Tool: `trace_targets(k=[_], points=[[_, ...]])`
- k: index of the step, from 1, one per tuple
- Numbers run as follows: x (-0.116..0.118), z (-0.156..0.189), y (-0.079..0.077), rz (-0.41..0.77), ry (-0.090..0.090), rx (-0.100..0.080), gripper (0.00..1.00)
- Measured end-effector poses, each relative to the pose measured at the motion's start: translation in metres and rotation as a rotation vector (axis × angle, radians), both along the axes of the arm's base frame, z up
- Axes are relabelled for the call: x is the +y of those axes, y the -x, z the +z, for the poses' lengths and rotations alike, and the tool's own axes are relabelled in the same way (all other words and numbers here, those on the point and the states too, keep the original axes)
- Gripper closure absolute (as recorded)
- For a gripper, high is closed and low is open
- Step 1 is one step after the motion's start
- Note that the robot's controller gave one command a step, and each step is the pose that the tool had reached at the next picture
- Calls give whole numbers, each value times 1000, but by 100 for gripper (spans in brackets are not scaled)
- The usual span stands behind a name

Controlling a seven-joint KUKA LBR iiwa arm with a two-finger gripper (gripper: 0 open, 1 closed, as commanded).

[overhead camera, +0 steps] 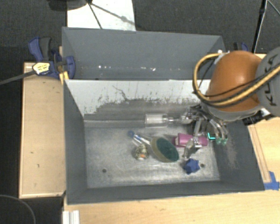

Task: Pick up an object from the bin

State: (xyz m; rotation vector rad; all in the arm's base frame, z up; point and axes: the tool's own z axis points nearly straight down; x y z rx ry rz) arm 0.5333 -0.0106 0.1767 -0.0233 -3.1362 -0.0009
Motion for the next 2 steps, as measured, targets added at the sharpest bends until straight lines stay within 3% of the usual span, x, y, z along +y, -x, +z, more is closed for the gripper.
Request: trace_targets(k=[1, 2], points=[[-21, -96, 26, 67, -2, -27, 0], [-21, -93, 24, 70, 0, -31, 100]])
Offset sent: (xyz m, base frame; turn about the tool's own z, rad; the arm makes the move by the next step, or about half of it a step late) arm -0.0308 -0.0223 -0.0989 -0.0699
